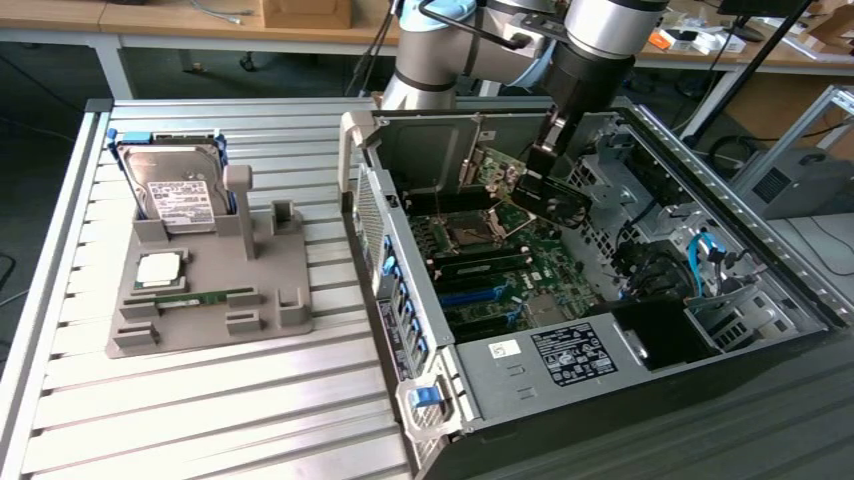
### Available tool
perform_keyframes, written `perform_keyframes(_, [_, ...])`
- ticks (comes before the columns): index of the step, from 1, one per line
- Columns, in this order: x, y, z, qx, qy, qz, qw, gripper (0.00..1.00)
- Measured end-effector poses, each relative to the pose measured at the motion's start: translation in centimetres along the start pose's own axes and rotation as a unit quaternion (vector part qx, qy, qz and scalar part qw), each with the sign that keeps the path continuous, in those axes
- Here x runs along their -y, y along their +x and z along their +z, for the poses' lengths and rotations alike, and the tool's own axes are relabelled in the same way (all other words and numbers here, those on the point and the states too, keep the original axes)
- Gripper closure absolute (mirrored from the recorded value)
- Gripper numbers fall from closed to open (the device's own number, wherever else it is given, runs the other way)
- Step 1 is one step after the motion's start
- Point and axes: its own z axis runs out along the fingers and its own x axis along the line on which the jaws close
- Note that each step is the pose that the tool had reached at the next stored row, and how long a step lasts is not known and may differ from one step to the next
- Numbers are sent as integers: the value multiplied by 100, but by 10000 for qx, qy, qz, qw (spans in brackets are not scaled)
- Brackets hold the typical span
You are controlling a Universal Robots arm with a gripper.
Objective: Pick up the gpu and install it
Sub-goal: 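Insert the gpu into the slot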
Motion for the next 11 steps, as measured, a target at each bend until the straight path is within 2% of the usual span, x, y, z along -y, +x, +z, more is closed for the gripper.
perform_keyframes(11, [0, 0, 0, -1, -4, -168, 9999, 73])
